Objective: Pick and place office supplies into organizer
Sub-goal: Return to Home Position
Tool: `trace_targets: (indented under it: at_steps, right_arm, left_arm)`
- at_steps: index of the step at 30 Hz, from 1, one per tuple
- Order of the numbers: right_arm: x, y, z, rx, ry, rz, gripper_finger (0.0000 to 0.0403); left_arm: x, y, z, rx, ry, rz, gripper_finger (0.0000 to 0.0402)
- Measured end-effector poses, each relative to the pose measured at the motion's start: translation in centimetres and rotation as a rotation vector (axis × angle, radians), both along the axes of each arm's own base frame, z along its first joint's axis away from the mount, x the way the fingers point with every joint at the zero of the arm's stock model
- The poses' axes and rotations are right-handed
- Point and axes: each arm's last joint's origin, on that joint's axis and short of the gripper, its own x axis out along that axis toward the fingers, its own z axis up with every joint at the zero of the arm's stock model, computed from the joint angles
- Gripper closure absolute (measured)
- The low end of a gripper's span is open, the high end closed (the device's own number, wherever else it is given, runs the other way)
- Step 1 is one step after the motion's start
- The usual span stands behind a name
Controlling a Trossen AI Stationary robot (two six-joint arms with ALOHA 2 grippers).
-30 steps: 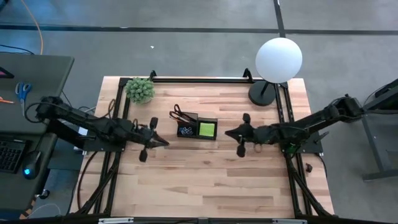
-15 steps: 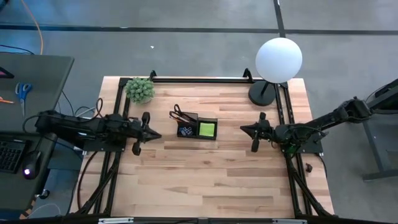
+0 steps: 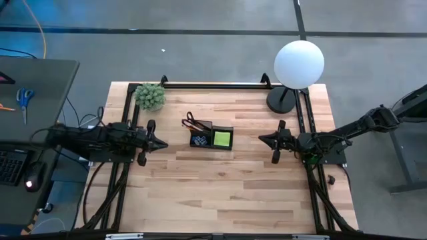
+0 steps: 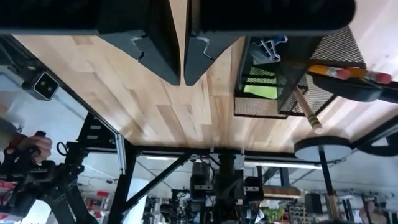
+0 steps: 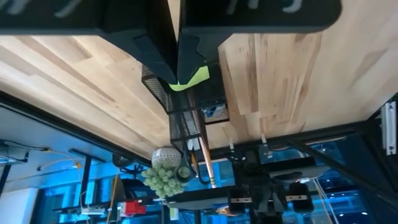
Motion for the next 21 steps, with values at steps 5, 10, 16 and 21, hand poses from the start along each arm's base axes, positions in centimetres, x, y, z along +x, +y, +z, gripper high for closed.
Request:
trace_targets:
  at_steps: [5,10,16,21]
  right_arm:
    - [0.0,0.1,0.1,0.004,-0.004,0.027,0.0399]
    - [0.0,0.1,0.0,-0.017,0.002,0.037,0.0402]
    - [0.0,0.0,0.8,-0.094,-0.044,0.009,0.0400]
    - [-0.4,-0.1,1.8,-0.126,-0.125,0.014,0.0400]
  left_arm:
    - [-0.9,0.0,-0.1,0.011,-0.012,-0.001,0.0390]
    - [-1.4,0.0,-0.4,-0.001,0.009,0.017,0.0390]
    - [-1.4,0.0,-0.4,0.008,0.004,0.031,0.0390]
    - [-1.5,0.0,-0.8,-0.003,0.048,0.015,0.0390]
